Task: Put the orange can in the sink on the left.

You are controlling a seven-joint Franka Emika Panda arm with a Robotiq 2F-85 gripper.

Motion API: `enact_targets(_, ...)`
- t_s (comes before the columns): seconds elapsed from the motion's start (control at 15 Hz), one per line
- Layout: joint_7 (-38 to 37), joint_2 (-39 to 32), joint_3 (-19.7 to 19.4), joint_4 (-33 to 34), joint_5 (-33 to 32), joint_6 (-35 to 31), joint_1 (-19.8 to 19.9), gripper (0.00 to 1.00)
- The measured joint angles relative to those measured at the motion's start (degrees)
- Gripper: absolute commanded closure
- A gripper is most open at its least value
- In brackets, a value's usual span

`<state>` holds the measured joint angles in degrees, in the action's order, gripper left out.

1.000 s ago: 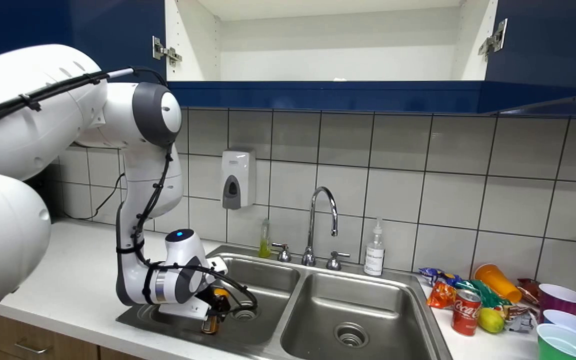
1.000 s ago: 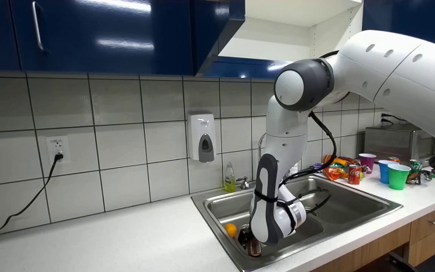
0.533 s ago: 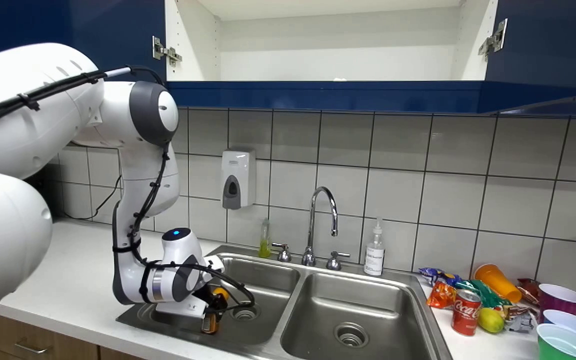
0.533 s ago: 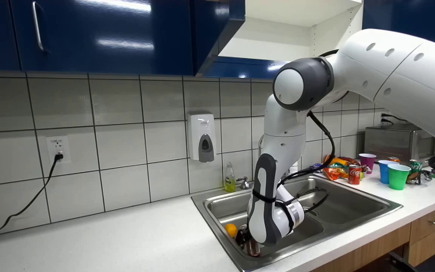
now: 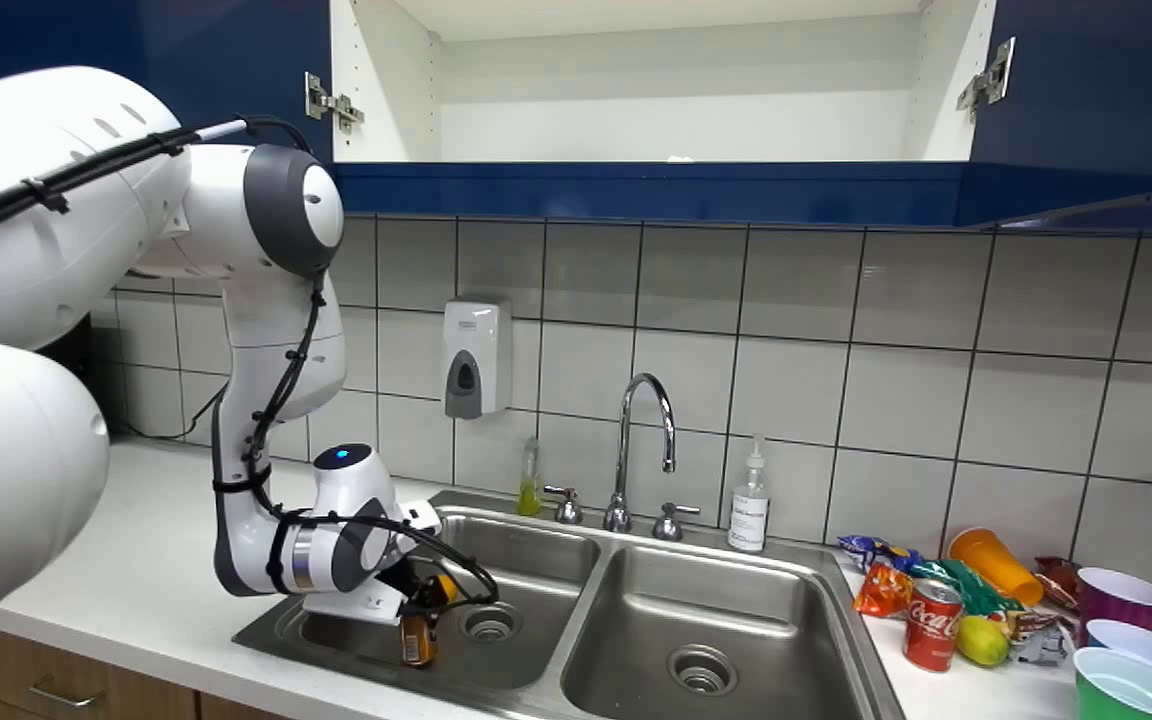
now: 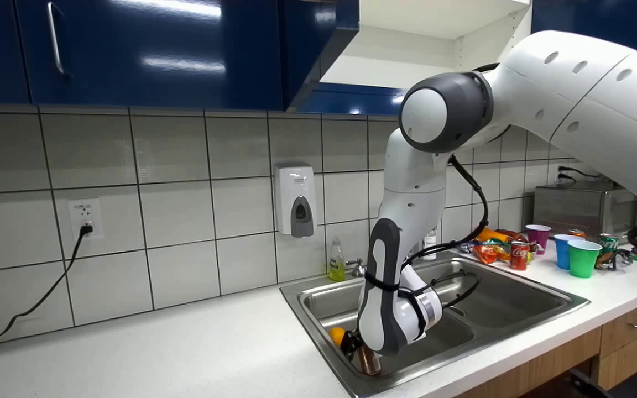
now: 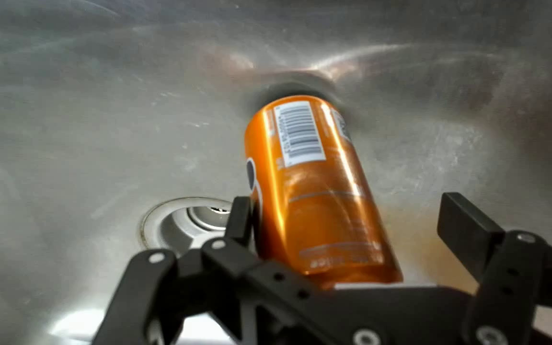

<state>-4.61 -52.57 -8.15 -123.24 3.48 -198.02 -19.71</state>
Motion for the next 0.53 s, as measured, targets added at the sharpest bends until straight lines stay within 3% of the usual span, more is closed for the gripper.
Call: enact_targets(0.53, 0.0, 1.6, 0.0, -2.0, 1.4, 0.0, 0.0, 0.00)
